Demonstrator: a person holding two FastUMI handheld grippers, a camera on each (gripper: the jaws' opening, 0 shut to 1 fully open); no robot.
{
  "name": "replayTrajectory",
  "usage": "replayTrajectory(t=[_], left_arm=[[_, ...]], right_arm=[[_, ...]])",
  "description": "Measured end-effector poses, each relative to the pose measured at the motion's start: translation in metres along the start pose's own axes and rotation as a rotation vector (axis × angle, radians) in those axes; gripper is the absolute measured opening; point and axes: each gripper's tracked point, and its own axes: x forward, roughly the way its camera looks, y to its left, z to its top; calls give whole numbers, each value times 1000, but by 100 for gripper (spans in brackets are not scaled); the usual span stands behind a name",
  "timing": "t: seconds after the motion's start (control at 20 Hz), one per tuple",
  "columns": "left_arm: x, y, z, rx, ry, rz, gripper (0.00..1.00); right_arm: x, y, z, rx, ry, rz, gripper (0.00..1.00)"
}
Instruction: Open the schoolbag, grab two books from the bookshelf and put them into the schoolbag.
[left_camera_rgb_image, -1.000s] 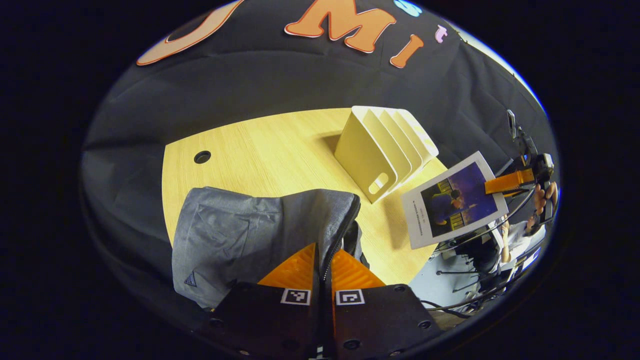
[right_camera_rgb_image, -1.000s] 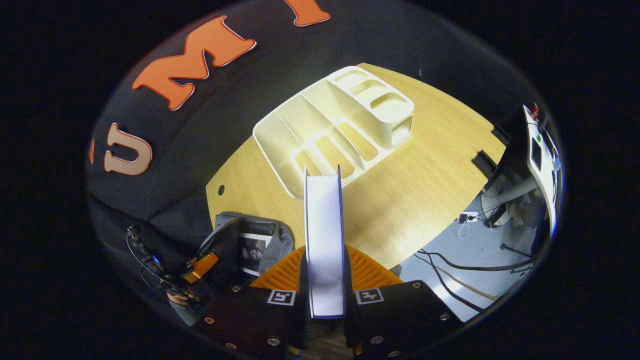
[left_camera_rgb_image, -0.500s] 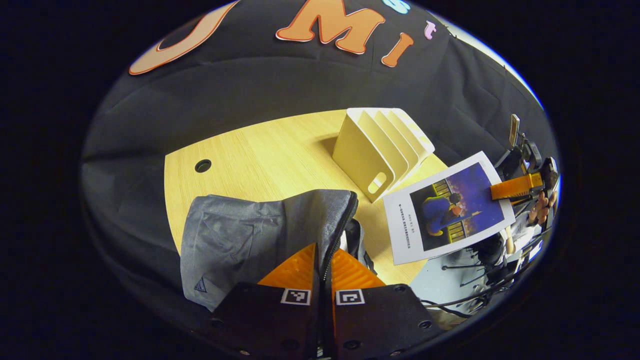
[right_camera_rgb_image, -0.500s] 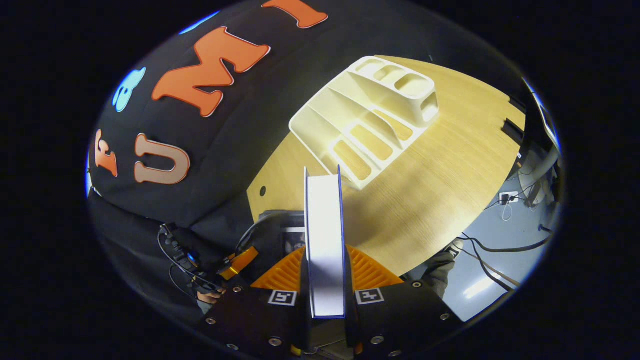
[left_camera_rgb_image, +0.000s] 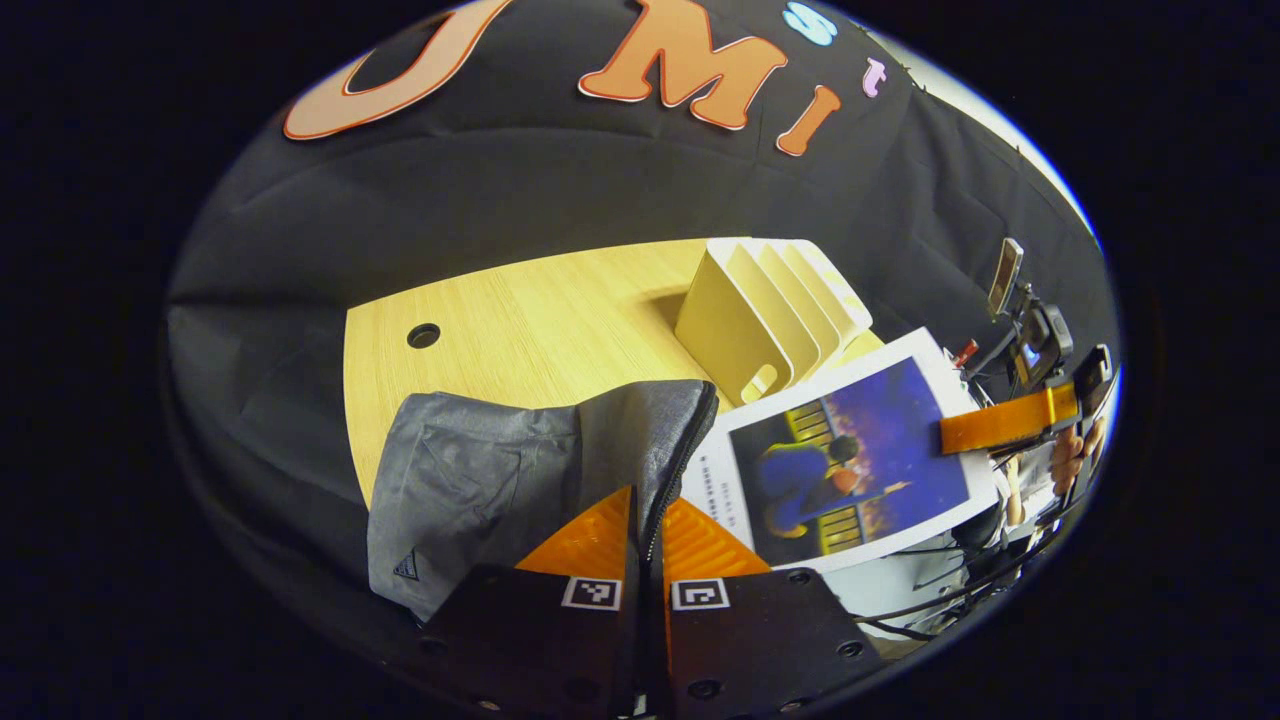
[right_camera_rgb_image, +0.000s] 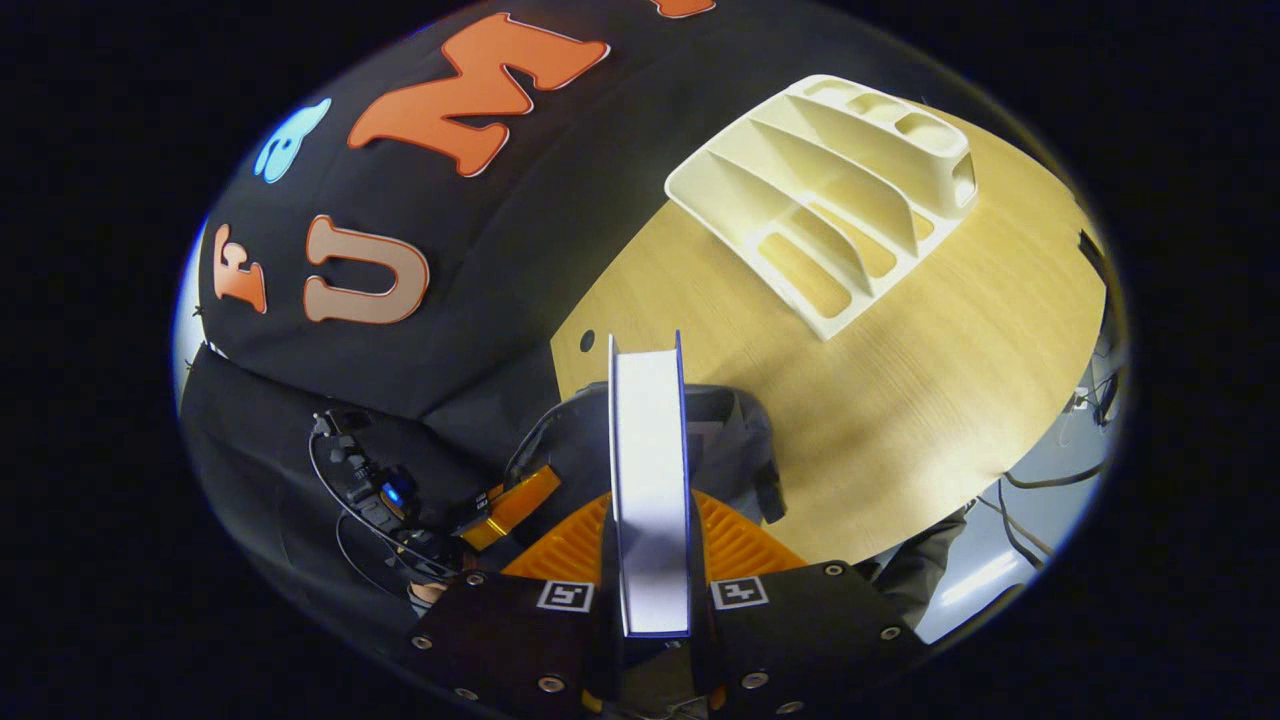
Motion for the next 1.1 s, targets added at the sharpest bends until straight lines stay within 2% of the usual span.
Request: replayTrajectory(t=[0.2,0.65,1.1], left_arm=[[-5,1,-1,-6,-12,7,5],[-5,-7,-1,7,-9,-10,4],[-7,-27,12,31,-24,-54,4]], right_arm=[[32,9,-14,18,45,22,28],[95,17,-19,84,2,100,28],[146,23,-29,188,-39,241,27]])
